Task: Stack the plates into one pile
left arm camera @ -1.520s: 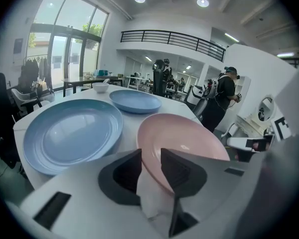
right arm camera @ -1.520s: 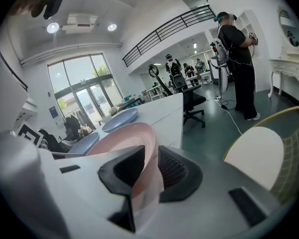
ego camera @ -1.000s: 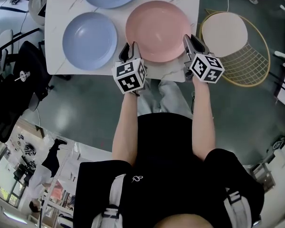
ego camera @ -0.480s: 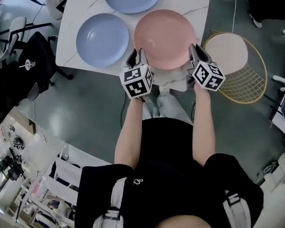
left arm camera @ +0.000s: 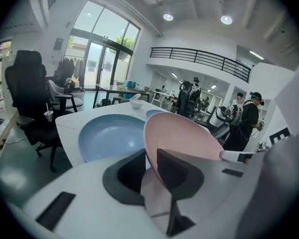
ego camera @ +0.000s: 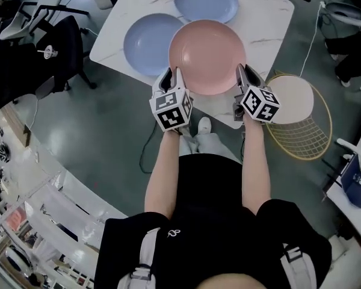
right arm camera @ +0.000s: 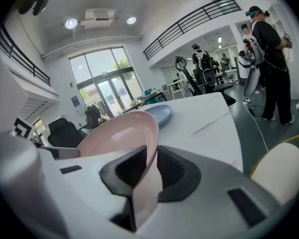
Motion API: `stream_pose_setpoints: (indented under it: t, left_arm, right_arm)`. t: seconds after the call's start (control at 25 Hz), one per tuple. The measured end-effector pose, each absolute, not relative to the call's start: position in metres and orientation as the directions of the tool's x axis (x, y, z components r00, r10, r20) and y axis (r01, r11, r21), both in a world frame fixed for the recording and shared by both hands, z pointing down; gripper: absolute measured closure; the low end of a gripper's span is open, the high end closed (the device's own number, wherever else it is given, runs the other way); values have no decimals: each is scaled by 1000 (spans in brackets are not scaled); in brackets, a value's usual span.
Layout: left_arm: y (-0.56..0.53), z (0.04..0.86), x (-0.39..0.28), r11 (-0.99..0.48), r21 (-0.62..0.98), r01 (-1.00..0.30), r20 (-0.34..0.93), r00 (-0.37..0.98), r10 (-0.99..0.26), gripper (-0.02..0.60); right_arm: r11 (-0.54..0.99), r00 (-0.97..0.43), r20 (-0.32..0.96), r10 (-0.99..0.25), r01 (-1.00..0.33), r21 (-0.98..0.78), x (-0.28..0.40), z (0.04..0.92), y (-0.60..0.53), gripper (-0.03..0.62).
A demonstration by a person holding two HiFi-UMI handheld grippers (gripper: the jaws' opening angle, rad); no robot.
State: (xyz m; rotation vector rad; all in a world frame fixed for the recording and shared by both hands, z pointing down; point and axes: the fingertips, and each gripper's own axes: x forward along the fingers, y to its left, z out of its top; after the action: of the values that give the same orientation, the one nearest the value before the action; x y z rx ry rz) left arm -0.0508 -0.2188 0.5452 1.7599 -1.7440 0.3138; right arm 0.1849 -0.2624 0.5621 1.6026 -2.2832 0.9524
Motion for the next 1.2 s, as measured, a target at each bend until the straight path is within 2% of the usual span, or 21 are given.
stream_pose_setpoints:
  t: [0.32,0.68,1.2]
  left_arm:
    - [-223,541,-126,223,269,-937,577,-28,-816,502]
    - [-241,553,-193,319,294,-901,590,-92,-802,506]
    - [-265,581,-238,322,324,-890,639,-46,-768,508]
  right_arm:
    - [345,-503,494,-709,-859,-379,103,554,-294,514]
    - [436,-562,519,-644,-827,-355,32,555,-322,497]
    - [423,-537,584,-609,-842,-333,-12,576,-341,488]
